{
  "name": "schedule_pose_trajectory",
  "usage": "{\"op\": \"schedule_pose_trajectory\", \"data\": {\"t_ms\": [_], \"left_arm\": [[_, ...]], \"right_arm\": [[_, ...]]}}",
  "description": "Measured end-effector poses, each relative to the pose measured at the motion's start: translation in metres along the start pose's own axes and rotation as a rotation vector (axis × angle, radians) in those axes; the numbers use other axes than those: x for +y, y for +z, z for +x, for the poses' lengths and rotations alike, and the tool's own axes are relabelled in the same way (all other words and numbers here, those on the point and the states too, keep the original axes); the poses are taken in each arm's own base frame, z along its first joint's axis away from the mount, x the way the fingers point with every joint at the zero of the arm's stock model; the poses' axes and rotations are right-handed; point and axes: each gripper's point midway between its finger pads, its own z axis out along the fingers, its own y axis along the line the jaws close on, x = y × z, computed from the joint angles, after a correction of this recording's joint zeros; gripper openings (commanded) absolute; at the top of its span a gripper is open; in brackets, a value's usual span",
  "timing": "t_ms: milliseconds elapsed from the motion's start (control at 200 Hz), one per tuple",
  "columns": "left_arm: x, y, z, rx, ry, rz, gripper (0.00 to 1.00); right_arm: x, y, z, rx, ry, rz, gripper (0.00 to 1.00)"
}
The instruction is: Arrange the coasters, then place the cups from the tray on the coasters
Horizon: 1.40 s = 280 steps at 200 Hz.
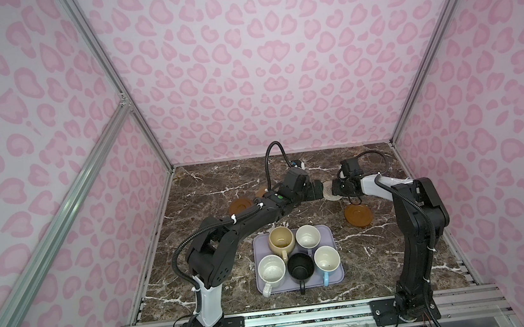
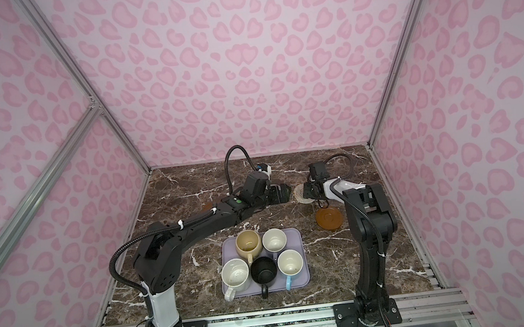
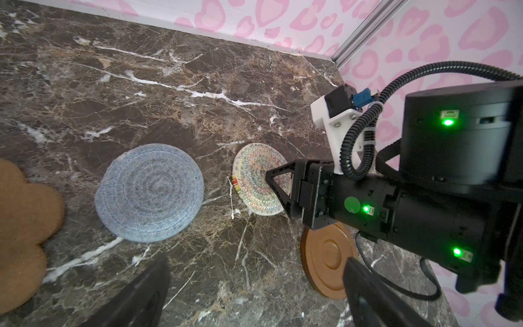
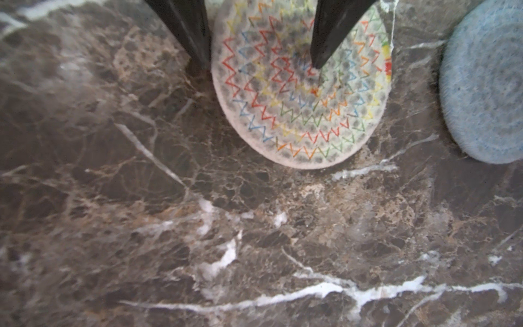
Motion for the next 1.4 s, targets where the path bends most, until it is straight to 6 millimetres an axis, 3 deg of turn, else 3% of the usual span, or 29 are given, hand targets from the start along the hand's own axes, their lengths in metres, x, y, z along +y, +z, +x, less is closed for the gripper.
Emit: {"op": "schedule_pose_trajectory", "data": {"t_ms": [380,1400], "left_arm": [[0.003,-0.002,0.003,0.004,-0.001,-0.004,0.97],[0.013,-0.011,0.007,-0.008,0.0,-0.038,0.97]], "right_arm": [[0.016,0.0,0.006,0.004,-0.045,-0.009,0.58],[0.023,0.002,0.004,0.005,-0.04,-0.003,0.59]]}}
